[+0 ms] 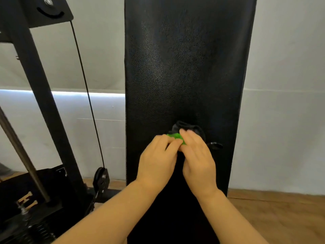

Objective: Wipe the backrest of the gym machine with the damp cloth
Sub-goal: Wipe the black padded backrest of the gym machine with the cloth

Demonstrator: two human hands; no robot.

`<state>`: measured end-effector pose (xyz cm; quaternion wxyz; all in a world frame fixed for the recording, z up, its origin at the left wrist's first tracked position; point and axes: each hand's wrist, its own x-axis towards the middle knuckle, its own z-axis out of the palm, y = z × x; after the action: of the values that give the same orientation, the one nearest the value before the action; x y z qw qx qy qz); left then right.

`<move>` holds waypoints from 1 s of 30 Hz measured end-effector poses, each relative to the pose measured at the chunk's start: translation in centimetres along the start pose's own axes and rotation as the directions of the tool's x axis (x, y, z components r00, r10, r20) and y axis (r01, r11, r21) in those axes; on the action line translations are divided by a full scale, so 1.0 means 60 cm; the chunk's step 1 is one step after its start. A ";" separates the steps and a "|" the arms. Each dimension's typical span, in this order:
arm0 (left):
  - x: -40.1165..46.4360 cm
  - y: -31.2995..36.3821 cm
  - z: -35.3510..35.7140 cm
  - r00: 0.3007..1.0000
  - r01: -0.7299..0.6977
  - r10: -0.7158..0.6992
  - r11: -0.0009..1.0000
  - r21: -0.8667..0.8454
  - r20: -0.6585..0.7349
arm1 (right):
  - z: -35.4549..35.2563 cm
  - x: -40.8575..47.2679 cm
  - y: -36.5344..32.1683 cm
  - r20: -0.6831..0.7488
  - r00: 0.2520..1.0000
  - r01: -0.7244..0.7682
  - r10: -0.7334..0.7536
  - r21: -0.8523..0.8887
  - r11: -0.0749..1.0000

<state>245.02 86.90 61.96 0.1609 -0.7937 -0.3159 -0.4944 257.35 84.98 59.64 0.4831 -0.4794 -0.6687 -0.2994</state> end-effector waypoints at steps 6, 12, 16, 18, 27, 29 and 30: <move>-0.036 0.009 0.013 0.995 -0.038 0.042 0.998 -0.048 0.088 | -0.020 -0.054 0.020 0.075 0.993 0.086 -0.087 0.019 0.996; 0.046 0.035 0.018 0.997 -0.081 0.080 0.996 -0.037 -0.013 | -0.033 0.014 0.056 -0.095 0.991 0.087 -0.092 -0.054 0.995; 0.171 0.074 0.020 0.994 -0.086 0.084 0.996 -0.029 -0.070 | -0.069 0.124 0.113 -0.178 0.979 0.075 -0.096 -0.123 0.990; 0.215 0.084 0.020 0.992 -0.076 0.074 0.997 -0.013 -0.100 | -0.084 0.168 0.133 -0.181 0.979 0.065 -0.089 -0.133 0.989; 0.146 0.091 0.040 0.994 -0.065 0.060 0.996 -0.055 -0.096 | -0.072 0.093 0.114 -0.206 0.978 -0.036 0.036 0.005 0.999; 0.098 0.091 0.046 0.995 -0.083 0.079 0.994 -0.072 -0.061 | -0.067 0.042 0.105 -0.181 0.982 -0.044 0.047 0.019 0.999; 0.071 0.091 0.050 0.996 -0.089 0.086 0.993 -0.080 -0.038 | -0.064 0.013 0.099 -0.159 0.986 -0.047 0.049 0.019 0.999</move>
<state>251.97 85.97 64.65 0.1551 -0.8041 -0.2574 -0.5130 264.20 84.06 61.34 0.5458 -0.4661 -0.6183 -0.3203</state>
